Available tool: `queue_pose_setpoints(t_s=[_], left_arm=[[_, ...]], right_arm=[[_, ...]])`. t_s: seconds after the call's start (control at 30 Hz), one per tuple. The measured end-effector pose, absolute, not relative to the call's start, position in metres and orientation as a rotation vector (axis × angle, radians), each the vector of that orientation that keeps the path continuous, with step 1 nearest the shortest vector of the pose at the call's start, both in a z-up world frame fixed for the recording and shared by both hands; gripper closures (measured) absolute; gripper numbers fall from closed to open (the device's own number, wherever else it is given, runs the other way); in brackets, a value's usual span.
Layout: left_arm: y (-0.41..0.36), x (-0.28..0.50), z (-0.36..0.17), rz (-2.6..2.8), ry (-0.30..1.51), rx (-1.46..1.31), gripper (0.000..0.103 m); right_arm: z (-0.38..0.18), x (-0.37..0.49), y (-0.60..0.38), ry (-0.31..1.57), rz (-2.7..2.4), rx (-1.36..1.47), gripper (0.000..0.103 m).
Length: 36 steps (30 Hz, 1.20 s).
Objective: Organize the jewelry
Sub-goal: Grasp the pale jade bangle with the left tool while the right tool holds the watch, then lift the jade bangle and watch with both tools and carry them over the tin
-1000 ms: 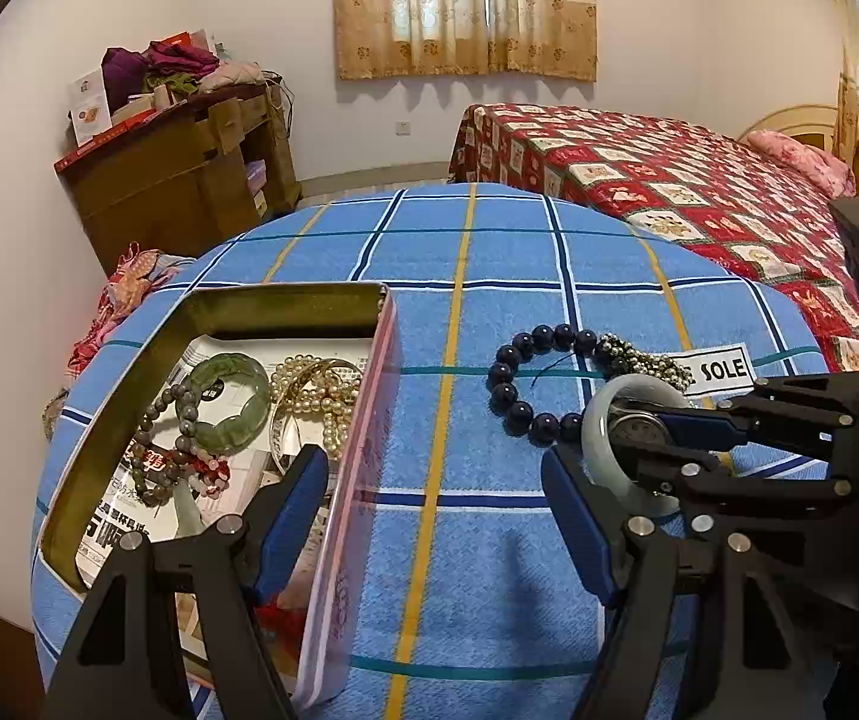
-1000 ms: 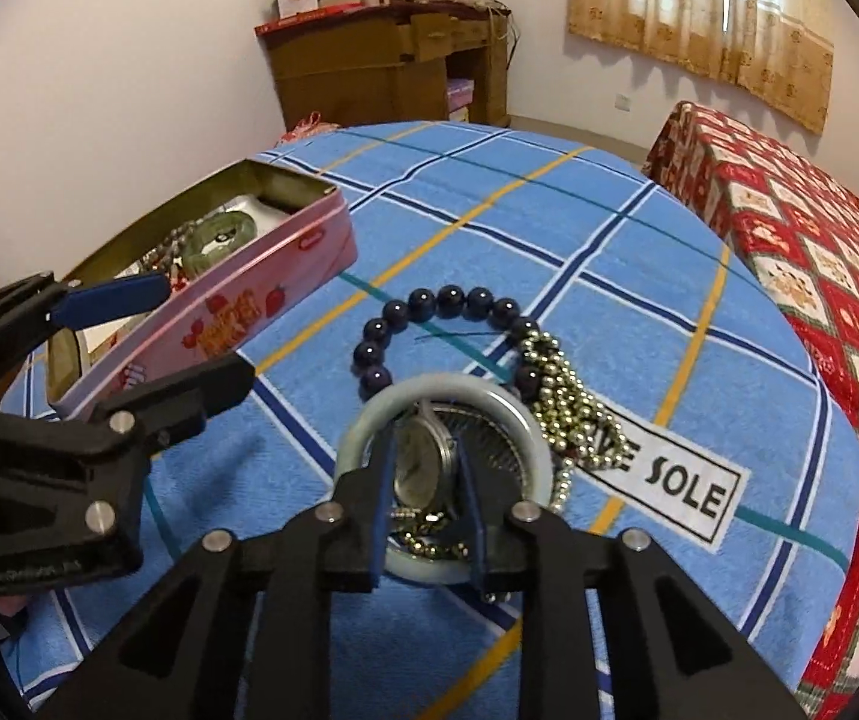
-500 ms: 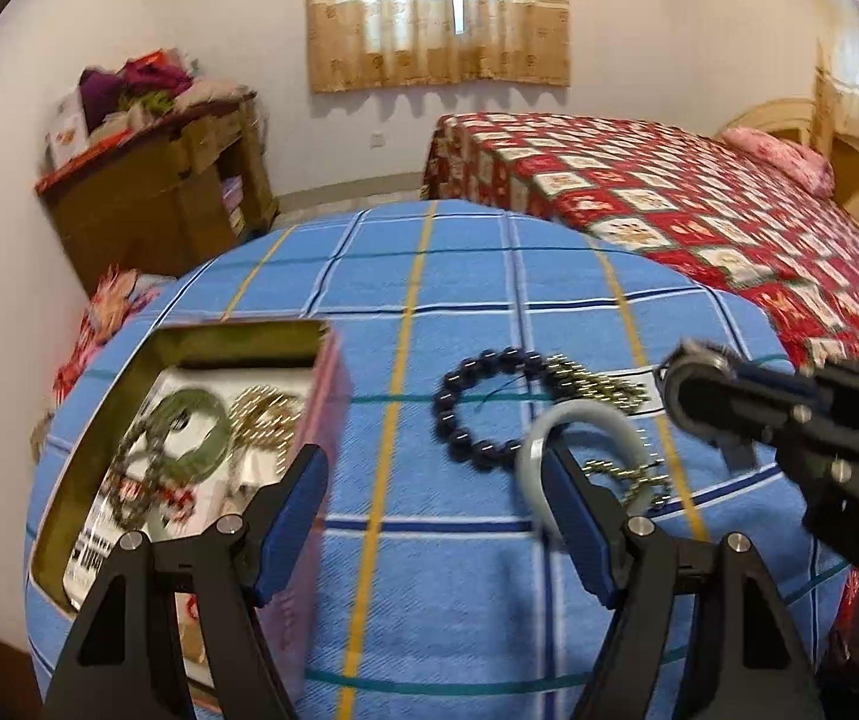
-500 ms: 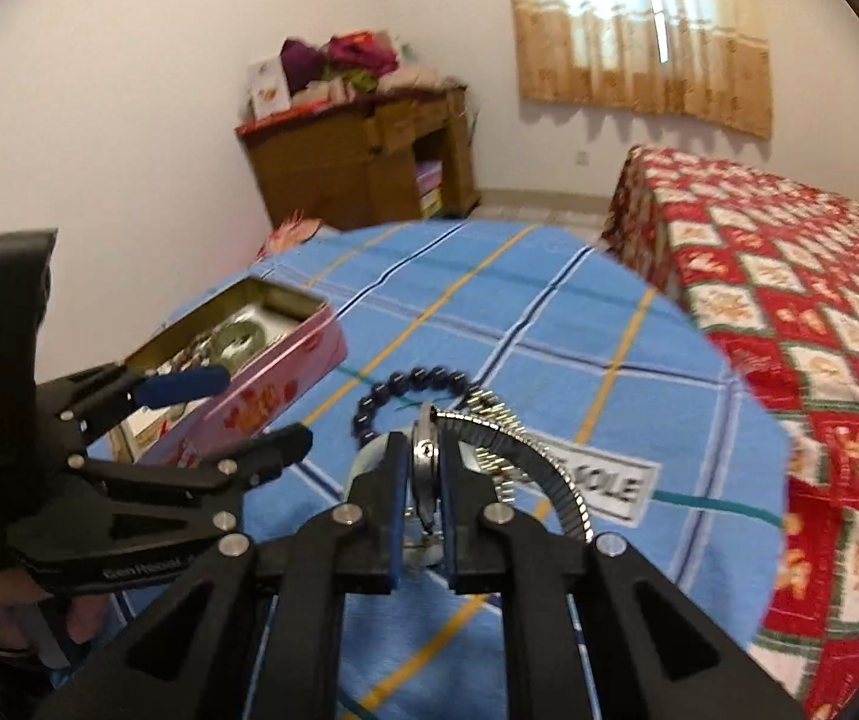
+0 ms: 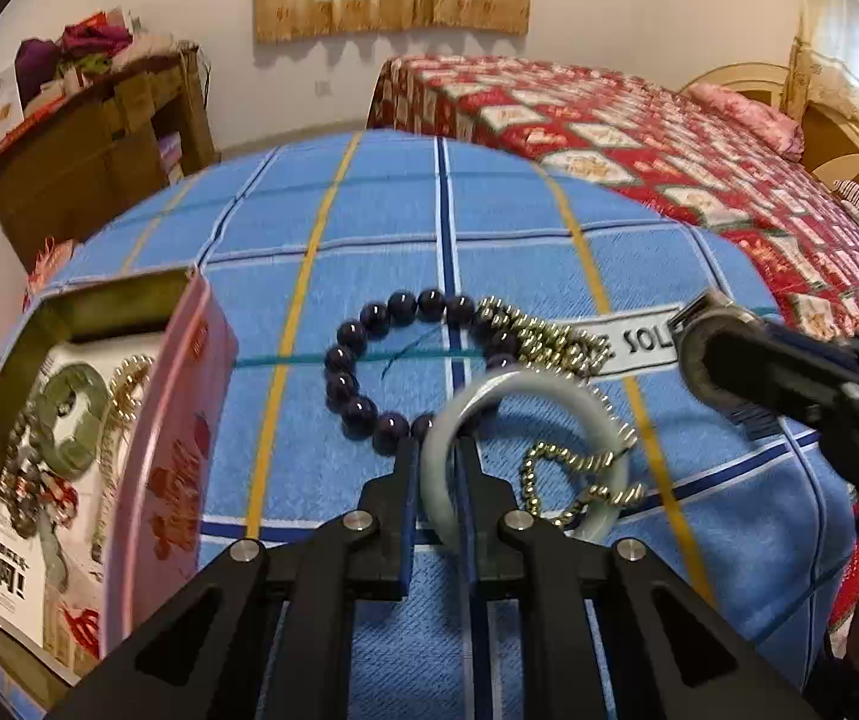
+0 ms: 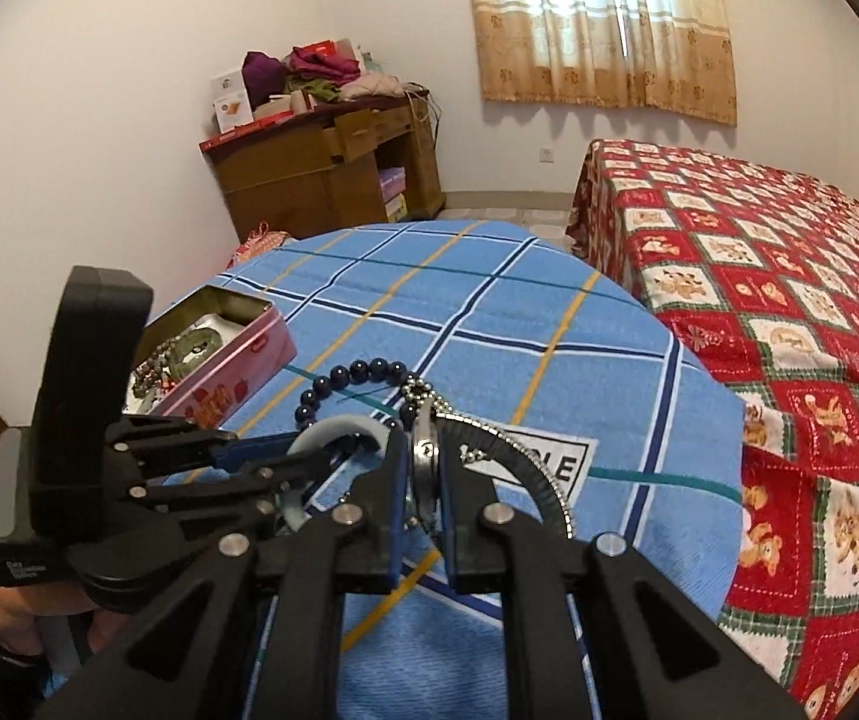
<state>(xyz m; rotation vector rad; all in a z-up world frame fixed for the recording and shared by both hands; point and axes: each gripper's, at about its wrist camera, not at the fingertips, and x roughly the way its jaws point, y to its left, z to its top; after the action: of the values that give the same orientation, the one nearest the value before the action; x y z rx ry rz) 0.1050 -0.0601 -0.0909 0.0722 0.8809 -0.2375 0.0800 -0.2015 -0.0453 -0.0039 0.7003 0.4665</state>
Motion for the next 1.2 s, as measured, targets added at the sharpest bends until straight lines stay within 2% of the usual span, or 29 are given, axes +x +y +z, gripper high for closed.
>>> queue_pose_setpoints(t_s=[0.5,0.63,0.77,1.0,1.2], left_arm=[[-0.014,0.073,-0.015,-0.232,0.693,-0.048,0.092],[-0.013,0.077,-0.021,-0.145,0.701,0.030,0.092],[-0.012,0.074,-0.024,-0.190,0.716,-0.004,0.092],[-0.017,0.060,0.002,-0.094,0.586,0.124,0.092],[-0.007,0.077,-0.030,-0.127,0.721,0.058,0.092]], right_arm=[[-0.037,0.073,-0.199,0.677,0.466,-0.004,0.092],[-0.038,0.073,-0.198,0.681,0.466,-0.003,0.092],[-0.039,0.074,-0.197,0.683,0.469,-0.004,0.092],[-0.033,0.071,-0.195,0.663,0.478,-0.002,0.092],[-0.030,0.067,-0.187,0.660,0.498,-0.014,0.092]])
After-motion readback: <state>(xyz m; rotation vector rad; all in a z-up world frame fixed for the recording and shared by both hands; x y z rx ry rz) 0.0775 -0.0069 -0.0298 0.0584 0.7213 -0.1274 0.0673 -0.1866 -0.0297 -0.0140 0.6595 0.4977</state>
